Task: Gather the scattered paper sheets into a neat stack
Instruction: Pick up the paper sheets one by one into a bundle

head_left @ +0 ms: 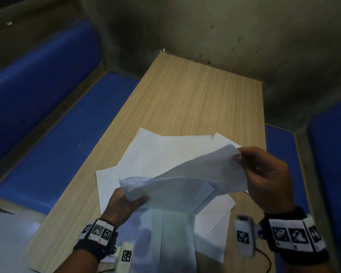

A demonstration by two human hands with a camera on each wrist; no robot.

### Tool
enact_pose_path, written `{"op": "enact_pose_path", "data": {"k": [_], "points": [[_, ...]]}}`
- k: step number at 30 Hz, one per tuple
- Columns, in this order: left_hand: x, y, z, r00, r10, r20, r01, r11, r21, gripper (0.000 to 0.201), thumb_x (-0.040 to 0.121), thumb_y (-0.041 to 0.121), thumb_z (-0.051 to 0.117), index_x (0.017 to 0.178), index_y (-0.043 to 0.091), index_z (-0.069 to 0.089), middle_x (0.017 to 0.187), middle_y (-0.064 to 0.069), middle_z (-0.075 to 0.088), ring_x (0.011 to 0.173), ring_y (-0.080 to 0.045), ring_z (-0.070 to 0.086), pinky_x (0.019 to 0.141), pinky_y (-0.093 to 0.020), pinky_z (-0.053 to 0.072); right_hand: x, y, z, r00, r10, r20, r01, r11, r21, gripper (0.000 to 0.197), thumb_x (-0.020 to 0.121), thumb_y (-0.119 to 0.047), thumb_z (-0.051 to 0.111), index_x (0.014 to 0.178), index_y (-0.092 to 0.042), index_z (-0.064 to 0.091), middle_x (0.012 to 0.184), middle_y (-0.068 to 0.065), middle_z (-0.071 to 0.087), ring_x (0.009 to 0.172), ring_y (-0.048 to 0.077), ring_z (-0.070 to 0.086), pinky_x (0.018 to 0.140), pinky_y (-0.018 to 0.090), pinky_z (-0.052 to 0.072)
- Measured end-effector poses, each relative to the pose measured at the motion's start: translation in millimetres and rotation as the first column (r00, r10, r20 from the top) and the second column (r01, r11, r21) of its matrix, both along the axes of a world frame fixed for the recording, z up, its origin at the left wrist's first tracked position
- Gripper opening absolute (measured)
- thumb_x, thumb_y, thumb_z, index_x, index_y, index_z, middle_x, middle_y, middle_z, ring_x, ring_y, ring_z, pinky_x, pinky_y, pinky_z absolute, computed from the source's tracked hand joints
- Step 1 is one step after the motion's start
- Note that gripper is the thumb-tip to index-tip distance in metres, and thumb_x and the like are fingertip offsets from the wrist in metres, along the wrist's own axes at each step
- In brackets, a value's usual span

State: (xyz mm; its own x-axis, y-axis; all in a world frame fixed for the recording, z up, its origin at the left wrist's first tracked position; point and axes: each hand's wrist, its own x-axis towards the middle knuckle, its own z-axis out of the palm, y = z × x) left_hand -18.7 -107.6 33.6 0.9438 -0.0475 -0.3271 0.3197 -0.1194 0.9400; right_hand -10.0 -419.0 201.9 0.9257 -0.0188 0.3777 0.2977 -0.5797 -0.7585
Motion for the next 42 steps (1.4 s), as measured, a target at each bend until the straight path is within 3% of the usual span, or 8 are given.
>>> {"op": "enact_pose_path", "data": {"k": [6,12,17,23,27,30,37,42], "points": [[1,3,-5,1.0,-0.013,-0.01,0.014,0.997,0.076,0.041,0.077,0.006,0.084,0.102,0.032,0.065,0.099,0.006,0.074,0.083,0.005,0.07,0.062,-0.012,0.055,28,31,20,0.971,0.214,0.107,-0.133,0.855,-0.502,0.02,0.092,-0.014,0.054,0.09,-0.012,0.074,0.087,0.0,0.074,0.078,0.013,0.066,0.073,0.02,0.049],[1,2,-7,0.999,-0.041,-0.02,0.044,0.992,0.119,0.042,0.077,0.009,0.086,0.09,0.047,0.075,0.092,0.024,0.075,0.088,-0.001,0.071,0.065,-0.014,0.055,32,77,-17,0.936,0.347,-0.066,-0.33,0.792,-0.514,0.017,0.085,-0.018,0.056,0.083,-0.02,0.072,0.074,-0.001,0.069,0.069,0.02,0.063,0.059,0.035,0.052],[0,-1,-19,0.998,-0.001,-0.067,0.01,0.99,0.14,0.068,0.045,0.075,0.083,0.1,0.041,0.065,0.097,0.008,0.074,0.087,-0.011,0.072,0.074,-0.03,0.059,25,103,-42,0.922,0.383,-0.05,-0.36,0.804,-0.472,0.014,0.088,-0.027,0.065,0.088,-0.017,0.075,0.076,0.002,0.064,0.072,0.021,0.058,0.062,0.039,0.049],[1,-3,-11,0.995,0.001,-0.099,0.006,0.998,0.065,0.041,0.079,0.013,0.084,0.098,0.037,0.057,0.099,0.006,0.068,0.077,0.007,0.07,0.058,-0.011,0.053,16,29,-45,0.962,0.135,-0.236,-0.114,0.988,0.1,0.113,0.05,-0.071,0.075,0.146,-0.029,0.032,0.14,-0.009,0.047,0.129,0.011,0.045,0.102,0.029,0.037],[2,-7,-1,0.995,-0.006,-0.104,0.006,1.0,0.001,0.04,0.084,0.006,0.078,0.093,0.036,0.054,0.092,0.008,0.065,0.066,0.01,0.068,0.053,-0.008,0.05,7,1,-111,0.799,0.256,-0.545,-0.121,0.955,0.27,0.144,0.035,-0.036,0.098,0.148,-0.043,0.008,0.15,-0.011,0.035,0.136,0.002,0.037,0.112,0.04,0.038],[7,-12,6,0.997,-0.027,-0.076,0.028,1.0,0.012,0.041,0.085,0.003,0.077,0.093,0.037,0.055,0.076,0.012,0.071,0.068,-0.001,0.068,0.052,-0.009,0.05,-6,9,-153,0.699,0.207,-0.684,-0.068,0.972,0.224,0.13,0.04,-0.024,0.098,0.144,-0.037,0.022,0.132,-0.019,0.048,0.115,-0.014,0.05,0.087,0.008,0.048],[13,-8,16,0.999,-0.041,-0.028,0.042,0.999,0.034,0.039,0.079,0.01,0.084,0.098,0.034,0.059,0.075,0.029,0.074,0.077,0.012,0.068,0.062,-0.006,0.05,-8,45,-156,0.863,0.012,-0.505,0.227,0.884,0.409,0.057,0.062,0.001,0.083,0.115,-0.008,0.062,0.104,0.01,0.071,0.097,0.024,0.068,0.083,0.04,0.058],[13,4,15,0.997,-0.073,0.04,0.067,0.991,0.118,0.075,0.054,0.079,0.076,0.112,0.031,0.066,0.107,0.019,0.07,0.095,0.005,0.067,0.077,-0.008,0.049,-16,57,-150,0.854,-0.102,-0.51,0.338,0.854,0.394,0.046,0.07,0.01,0.077,0.098,-0.023,0.061,0.093,-0.008,0.067,0.078,-0.006,0.066,0.071,0.023,0.055]]}}
